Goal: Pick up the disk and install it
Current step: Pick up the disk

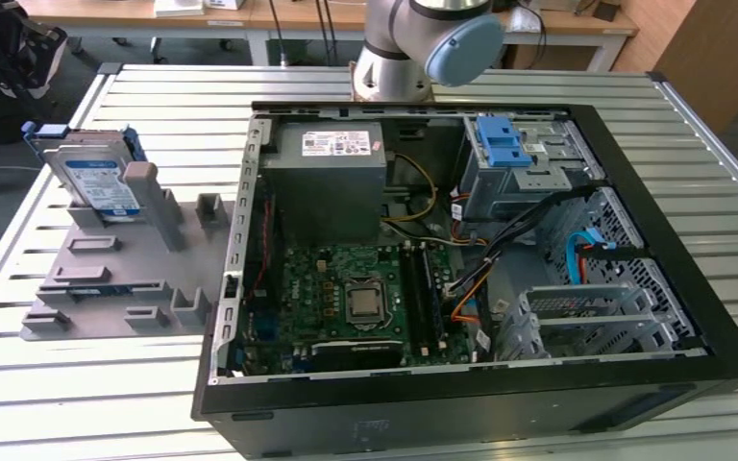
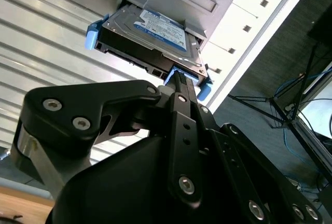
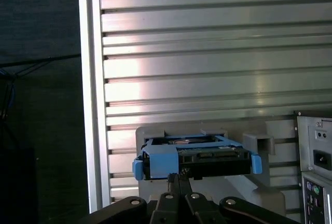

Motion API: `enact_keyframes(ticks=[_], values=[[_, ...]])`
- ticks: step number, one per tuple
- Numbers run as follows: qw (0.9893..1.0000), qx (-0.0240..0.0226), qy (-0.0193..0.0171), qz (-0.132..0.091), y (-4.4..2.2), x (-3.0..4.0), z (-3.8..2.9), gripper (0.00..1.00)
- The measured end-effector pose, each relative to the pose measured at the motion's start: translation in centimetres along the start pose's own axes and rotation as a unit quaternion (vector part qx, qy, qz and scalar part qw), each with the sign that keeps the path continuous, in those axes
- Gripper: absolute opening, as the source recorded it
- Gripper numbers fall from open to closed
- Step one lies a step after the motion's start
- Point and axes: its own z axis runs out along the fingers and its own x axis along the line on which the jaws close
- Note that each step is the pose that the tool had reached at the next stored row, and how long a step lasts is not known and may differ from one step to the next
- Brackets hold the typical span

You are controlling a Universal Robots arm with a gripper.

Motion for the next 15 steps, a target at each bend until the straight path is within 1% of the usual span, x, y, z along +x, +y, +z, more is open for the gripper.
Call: enact_keyframes(ticks=[4, 7, 10, 13, 15], values=[[1.0000, 0.0000, 0.0000, 0.000, 0.00, 0.00, 0.00, 0.11], [1.0000, -0.0001, 0.0003, -0.006, 0.00, 0.01, 0.00, 0.11], [0.9997, -0.0003, 0.0011, -0.026, 0.00, 0.03, 0.00, 0.11], [0.9989, -0.0006, 0.0019, -0.046, 0.00, 0.03, 0.00, 0.11], [0.9985, -0.0006, 0.0023, -0.054, 0.00, 0.03, 0.00, 0.11]])
